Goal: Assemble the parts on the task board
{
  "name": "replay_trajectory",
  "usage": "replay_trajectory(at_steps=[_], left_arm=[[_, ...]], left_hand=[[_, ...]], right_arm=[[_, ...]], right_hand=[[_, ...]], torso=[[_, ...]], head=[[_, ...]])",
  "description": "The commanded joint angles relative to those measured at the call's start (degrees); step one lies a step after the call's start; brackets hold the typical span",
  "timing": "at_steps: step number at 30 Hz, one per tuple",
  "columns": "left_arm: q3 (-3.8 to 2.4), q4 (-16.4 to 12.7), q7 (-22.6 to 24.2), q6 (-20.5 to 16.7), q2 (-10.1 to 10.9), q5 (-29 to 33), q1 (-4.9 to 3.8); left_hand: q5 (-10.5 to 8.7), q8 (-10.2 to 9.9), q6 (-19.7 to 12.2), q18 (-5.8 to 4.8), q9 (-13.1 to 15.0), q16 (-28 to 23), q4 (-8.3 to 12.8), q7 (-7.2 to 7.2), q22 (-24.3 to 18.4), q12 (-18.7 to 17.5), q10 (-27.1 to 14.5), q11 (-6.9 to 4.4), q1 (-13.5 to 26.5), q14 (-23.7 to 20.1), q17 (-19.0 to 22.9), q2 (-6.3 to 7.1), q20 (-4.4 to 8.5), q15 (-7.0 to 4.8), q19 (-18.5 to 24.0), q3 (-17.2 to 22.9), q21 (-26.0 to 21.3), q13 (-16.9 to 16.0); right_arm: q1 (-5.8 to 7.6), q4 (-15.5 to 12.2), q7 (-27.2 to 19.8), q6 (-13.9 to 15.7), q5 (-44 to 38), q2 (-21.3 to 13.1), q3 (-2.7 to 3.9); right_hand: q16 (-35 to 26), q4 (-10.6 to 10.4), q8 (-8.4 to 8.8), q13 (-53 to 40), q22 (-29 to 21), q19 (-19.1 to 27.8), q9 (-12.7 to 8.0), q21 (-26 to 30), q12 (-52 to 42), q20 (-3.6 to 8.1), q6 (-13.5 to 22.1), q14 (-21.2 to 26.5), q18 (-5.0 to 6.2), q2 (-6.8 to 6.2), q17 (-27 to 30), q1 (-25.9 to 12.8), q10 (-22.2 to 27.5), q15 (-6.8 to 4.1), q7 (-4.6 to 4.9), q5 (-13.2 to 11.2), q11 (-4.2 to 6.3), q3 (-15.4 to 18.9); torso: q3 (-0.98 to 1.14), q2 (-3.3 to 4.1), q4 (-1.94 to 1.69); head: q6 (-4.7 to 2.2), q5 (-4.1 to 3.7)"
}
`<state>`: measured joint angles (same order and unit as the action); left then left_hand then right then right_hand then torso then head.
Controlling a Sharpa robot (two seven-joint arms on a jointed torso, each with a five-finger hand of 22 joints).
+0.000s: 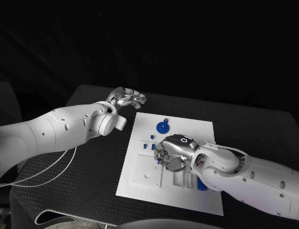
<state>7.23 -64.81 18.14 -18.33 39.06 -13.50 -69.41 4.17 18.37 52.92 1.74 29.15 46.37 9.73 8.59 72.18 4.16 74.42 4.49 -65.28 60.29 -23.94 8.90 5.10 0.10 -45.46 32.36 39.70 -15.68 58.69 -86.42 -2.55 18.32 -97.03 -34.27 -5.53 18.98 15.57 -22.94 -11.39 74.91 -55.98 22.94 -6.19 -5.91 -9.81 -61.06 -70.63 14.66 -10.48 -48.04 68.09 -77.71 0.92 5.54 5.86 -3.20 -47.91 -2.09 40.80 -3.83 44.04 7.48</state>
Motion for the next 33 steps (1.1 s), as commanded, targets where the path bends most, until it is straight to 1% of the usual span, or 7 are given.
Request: replay_trajectory(at_steps=[1,5,9,14,19,22,33], left_arm=[[-0.05,-0.19,1.07,-0.44,-0.26,0.59,-0.06],[-0.05,-0.26,1.07,-0.42,-0.30,0.59,-0.07],[-0.05,-0.39,1.05,-0.35,-0.36,0.59,-0.07],[-0.05,-0.41,0.90,-0.04,-0.46,0.59,-0.07],[-0.05,-0.51,0.88,0.01,-0.33,0.59,-0.07],[-0.05,-0.55,0.85,0.07,-0.30,0.59,-0.07],[-0.05,-0.75,0.73,0.34,-0.20,0.59,-0.07]], left_hand=[[0.33,-0.21,-0.31,0.35,-0.05,-0.41,0.26,-0.17,0.10,-0.08,-0.11,0.00,0.52,0.10,-0.09,-0.15,0.12,0.36,-0.17,-0.07,-0.28,0.07],[0.33,-0.21,-0.31,0.35,-0.06,-0.43,0.25,-0.17,0.10,-0.07,-0.11,0.00,0.53,0.09,-0.10,-0.15,0.11,0.37,-0.16,-0.07,-0.30,0.07],[0.33,-0.20,-0.31,0.35,-0.06,-0.46,0.24,-0.17,0.11,-0.07,-0.11,0.00,0.54,0.07,-0.12,-0.15,0.11,0.37,-0.16,-0.06,-0.32,0.07],[0.32,-0.21,-0.34,0.35,-0.07,-0.52,0.21,-0.16,0.12,-0.08,-0.12,0.01,0.57,0.05,-0.15,-0.14,0.09,0.39,-0.15,-0.07,-0.35,0.08],[0.31,-0.21,-0.36,0.35,-0.08,-0.55,0.19,-0.15,0.12,-0.08,-0.13,0.01,0.59,0.05,-0.17,-0.15,0.09,0.40,-0.15,-0.06,-0.37,0.08],[0.31,-0.22,-0.38,0.35,-0.08,-0.56,0.18,-0.15,0.13,-0.08,-0.13,0.01,0.59,0.05,-0.18,-0.16,0.08,0.40,-0.15,-0.05,-0.38,0.08],[0.31,-0.24,-0.45,0.36,-0.10,-0.62,0.16,-0.13,0.15,-0.08,-0.14,0.01,0.60,0.06,-0.23,-0.18,0.08,0.41,-0.16,-0.04,-0.42,0.09]], right_arm=[[-0.36,0.33,-0.57,-0.22,-2.39,0.27,-0.28],[-0.74,0.61,-0.49,-0.18,-2.76,0.77,-0.42],[-1.36,0.85,-0.15,-0.04,-3.43,1.39,-0.57],[-2.40,1.99,0.32,-0.12,-4.90,2.31,-0.72],[-2.58,2.65,0.51,0.07,-5.26,2.61,-0.72],[-2.64,3.03,0.48,0.06,-5.31,2.71,-0.72],[-2.70,3.75,1.56,0.87,-6.45,3.34,-0.71]], right_hand=[[-0.22,-0.03,-0.23,-0.11,1.25,-0.34,0.10,-0.36,0.15,0.05,-0.27,-0.36,0.34,0.04,-0.06,-0.54,-0.32,-0.07,-0.05,0.37,-0.15,0.40],[-0.23,0.01,-0.23,-0.13,1.25,-0.35,0.12,-0.37,0.15,0.06,-0.27,-0.37,0.34,0.06,-0.09,-0.56,-0.33,-0.08,-0.05,0.42,-0.15,0.43],[-0.24,0.03,-0.23,-0.15,1.26,-0.37,0.14,-0.39,0.16,0.07,-0.28,-0.40,0.34,0.08,-0.12,-0.57,-0.34,-0.08,-0.05,0.48,-0.14,0.46],[-0.26,0.07,-0.24,-0.17,1.26,-0.39,0.16,-0.40,0.17,0.07,-0.29,-0.42,0.34,0.09,-0.14,-0.57,-0.35,-0.09,-0.06,0.52,-0.14,0.49],[-0.27,0.17,-0.24,-0.20,1.26,-0.41,0.19,-0.42,0.17,0.10,-0.30,-0.46,0.34,0.04,-0.18,-0.53,-0.36,-0.11,-0.07,0.57,-0.12,0.51],[-0.28,0.20,-0.25,-0.21,1.26,-0.42,0.20,-0.42,0.18,0.10,-0.31,-0.47,0.34,0.04,-0.19,-0.53,-0.37,-0.12,-0.08,0.57,-0.12,0.52],[-0.30,0.26,-0.25,-0.24,1.26,-0.45,0.24,-0.45,0.19,0.12,-0.32,-0.52,0.34,0.05,-0.23,-0.50,-0.38,-0.13,-0.08,0.55,-0.11,0.53]], torso=[[0.04,0.08,0.00],[-0.03,0.08,0.09],[-0.01,0.08,0.10],[0.04,0.13,-0.07],[-0.01,0.09,0.07],[-0.04,0.11,0.06],[-0.02,0.04,0.08]], head=[[0.36,0.57],[0.66,0.75],[0.80,0.53],[1.18,1.03],[1.47,1.30],[1.46,1.47],[1.50,1.50]])
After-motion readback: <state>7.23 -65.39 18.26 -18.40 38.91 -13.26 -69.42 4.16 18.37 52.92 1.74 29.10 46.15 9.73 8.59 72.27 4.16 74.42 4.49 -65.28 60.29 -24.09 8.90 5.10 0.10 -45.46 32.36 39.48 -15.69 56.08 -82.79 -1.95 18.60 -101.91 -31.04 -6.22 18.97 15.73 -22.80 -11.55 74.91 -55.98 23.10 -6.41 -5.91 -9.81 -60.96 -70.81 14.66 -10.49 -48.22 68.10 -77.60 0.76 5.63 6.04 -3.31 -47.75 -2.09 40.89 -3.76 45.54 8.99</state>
